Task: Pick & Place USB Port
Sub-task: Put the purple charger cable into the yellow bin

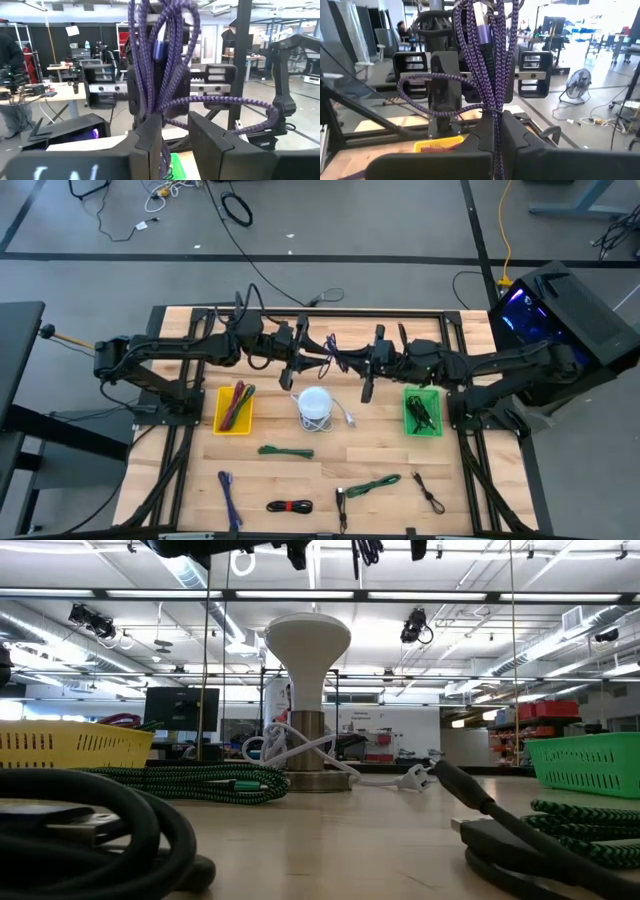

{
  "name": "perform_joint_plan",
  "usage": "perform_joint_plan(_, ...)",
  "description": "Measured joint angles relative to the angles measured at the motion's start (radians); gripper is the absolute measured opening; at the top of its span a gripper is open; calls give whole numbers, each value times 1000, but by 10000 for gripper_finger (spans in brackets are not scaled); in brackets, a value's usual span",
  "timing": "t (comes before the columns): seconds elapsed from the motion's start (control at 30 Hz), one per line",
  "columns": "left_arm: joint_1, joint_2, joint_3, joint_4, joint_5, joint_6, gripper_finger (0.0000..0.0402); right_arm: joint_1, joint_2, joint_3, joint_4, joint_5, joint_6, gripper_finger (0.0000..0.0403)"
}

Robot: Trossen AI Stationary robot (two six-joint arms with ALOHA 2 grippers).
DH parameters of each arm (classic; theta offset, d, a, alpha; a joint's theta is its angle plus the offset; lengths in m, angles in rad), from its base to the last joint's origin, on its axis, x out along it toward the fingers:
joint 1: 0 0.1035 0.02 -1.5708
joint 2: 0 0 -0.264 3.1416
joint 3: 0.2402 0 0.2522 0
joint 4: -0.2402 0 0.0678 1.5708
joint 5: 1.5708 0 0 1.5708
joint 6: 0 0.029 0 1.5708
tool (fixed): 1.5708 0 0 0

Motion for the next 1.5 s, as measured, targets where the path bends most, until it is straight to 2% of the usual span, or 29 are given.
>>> perform_joint_plan(0.23, 1, 1, -2, -15, 3, 23, 101, 5, 11, 36, -81, 14, -1, 0)
perform_joint_plan(0.4, 14, 1, -2, -23, -74, 45, 101, -21, -29, 51, -109, 26, -9, 0)
perform_joint_plan(0.57, 48, 4, -3, -37, -81, 45, 101, -16, -70, 56, -143, -1, 2, 0)
perform_joint_plan(0.8, 65, 4, -3, -7, -67, 19, 101, -1, -39, 40, -195, 3, 44, 0)
perform_joint_plan(1.0, 61, 3, -3, 29, 6, -12, 101, -8, 19, 40, -131, 28, 38, 0)
perform_joint_plan(1.3, 45, -1, -2, 37, 4, -8, 101, -22, 42, 39, -72, -45, 36, 0)
perform_joint_plan(1.5, 34, 0, -2, 41, 24, -8, 101, -23, 43, 39, -70, -40, 35, 0)
